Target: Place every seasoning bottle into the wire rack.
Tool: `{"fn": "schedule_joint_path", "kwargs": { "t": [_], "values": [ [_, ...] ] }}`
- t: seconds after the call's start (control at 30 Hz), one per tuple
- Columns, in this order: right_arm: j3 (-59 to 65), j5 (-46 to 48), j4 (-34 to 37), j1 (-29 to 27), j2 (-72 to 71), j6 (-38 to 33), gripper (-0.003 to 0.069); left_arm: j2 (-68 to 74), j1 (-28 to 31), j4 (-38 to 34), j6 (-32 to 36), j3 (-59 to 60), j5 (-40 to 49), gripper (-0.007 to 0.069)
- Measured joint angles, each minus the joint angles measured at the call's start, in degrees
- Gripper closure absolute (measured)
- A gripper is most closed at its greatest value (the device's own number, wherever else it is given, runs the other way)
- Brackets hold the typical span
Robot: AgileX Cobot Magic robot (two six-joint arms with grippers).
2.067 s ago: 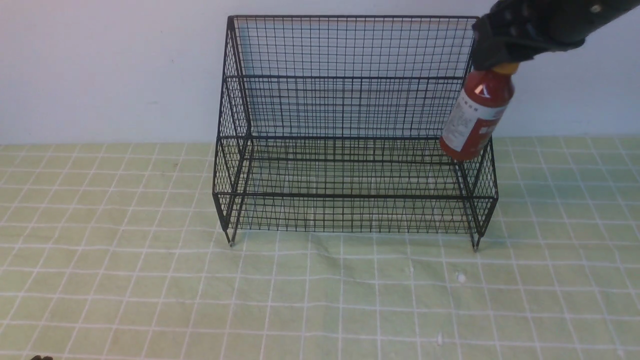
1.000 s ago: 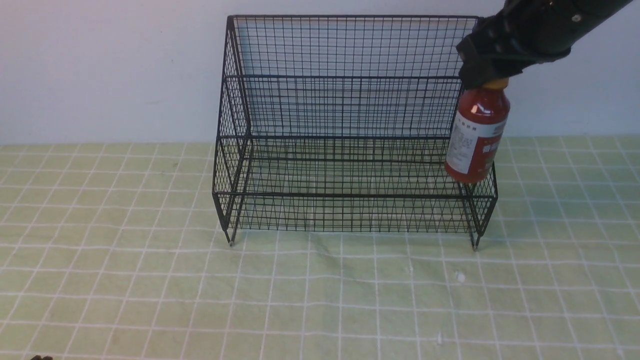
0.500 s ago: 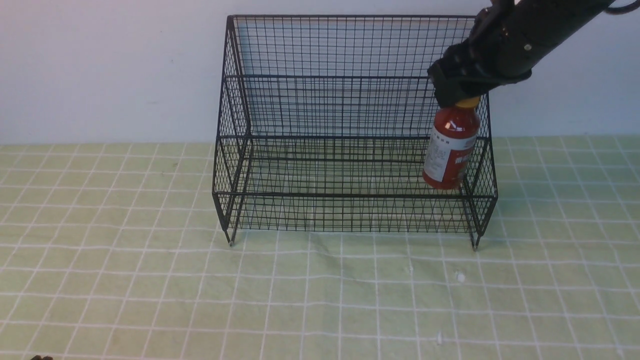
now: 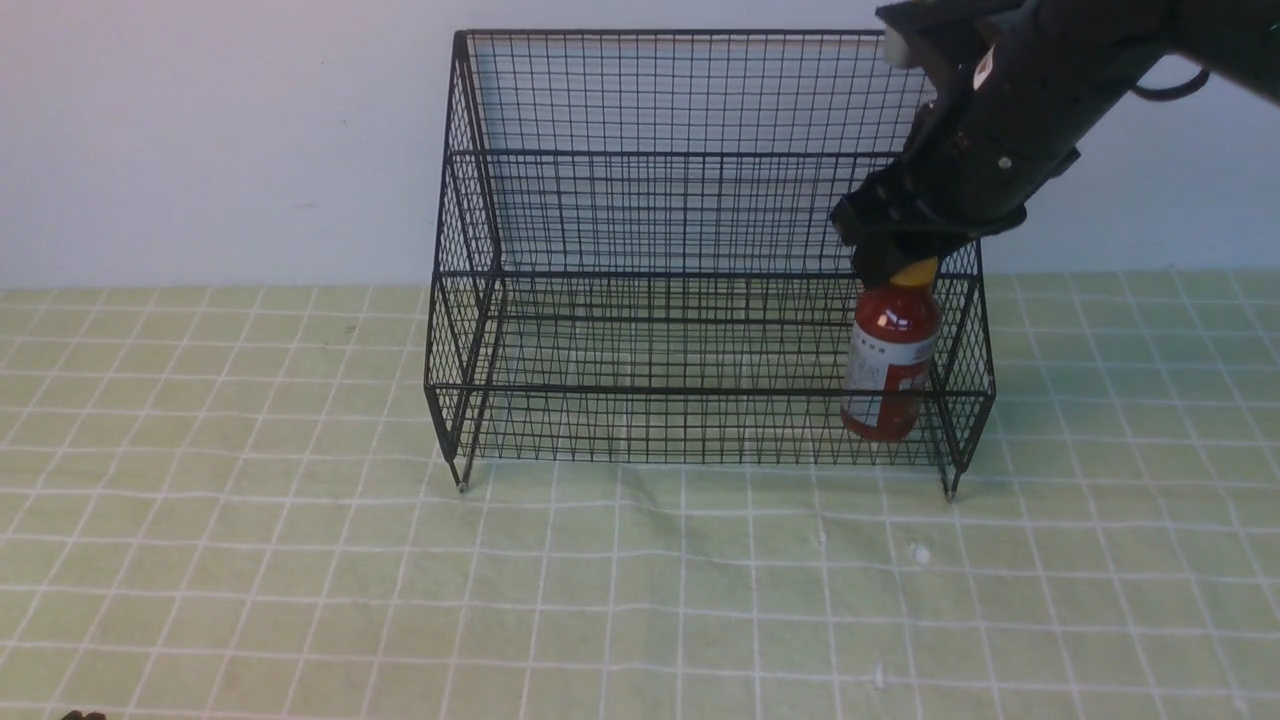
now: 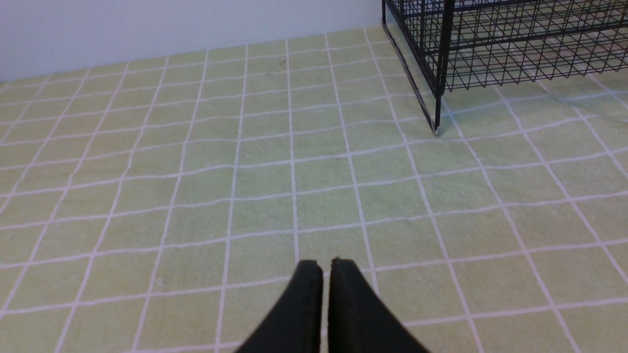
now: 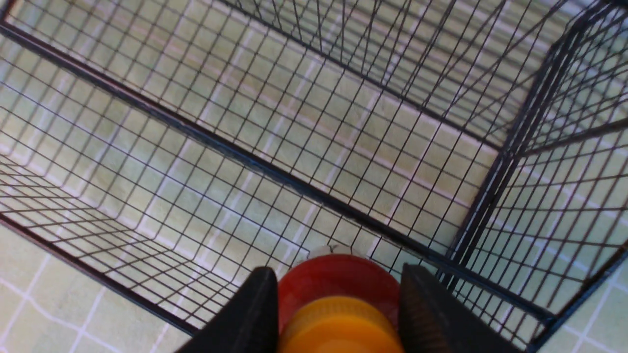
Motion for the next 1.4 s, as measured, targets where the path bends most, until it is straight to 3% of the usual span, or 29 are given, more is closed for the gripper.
{"fn": "schedule_joint_path", "kwargs": {
  "t": [0.23,0.5,0.67,0.87,1.1,1.23,1.4],
  "values": [
    [0.1,1.7,0.0,0.0,0.9,0.8,0.0358,0.0,0.0,0.0,0.0,0.0,0.0,0.0621],
    [0.1,2.7,0.1,0.1,-1.8,6.0,0.0207,0.0,0.0,0.0,0.0,0.0,0.0,0.0621],
    [0.1,2.9,-0.9,0.1,-7.7,7.0,0.0200,0.0,0.0,0.0,0.0,0.0,0.0,0.0621],
    [0.1,3.3,-5.5,0.1,-18.9,9.1,0.0290,0.0,0.0,0.0,0.0,0.0,0.0,0.0621],
    [2.0,3.7,-11.1,0.1,-40.1,12.7,0.0505,0.0,0.0,0.0,0.0,0.0,0.0,0.0621],
    [11.3,2.7,-11.5,0.1,-56.3,14.5,0.0619,0.0,0.0,0.0,0.0,0.0,0.0,0.0621],
    [30.7,-11.0,-12.1,0.1,-77.0,15.8,0.0668,0.0,0.0,0.0,0.0,0.0,0.0,0.0621]
  ]
}}
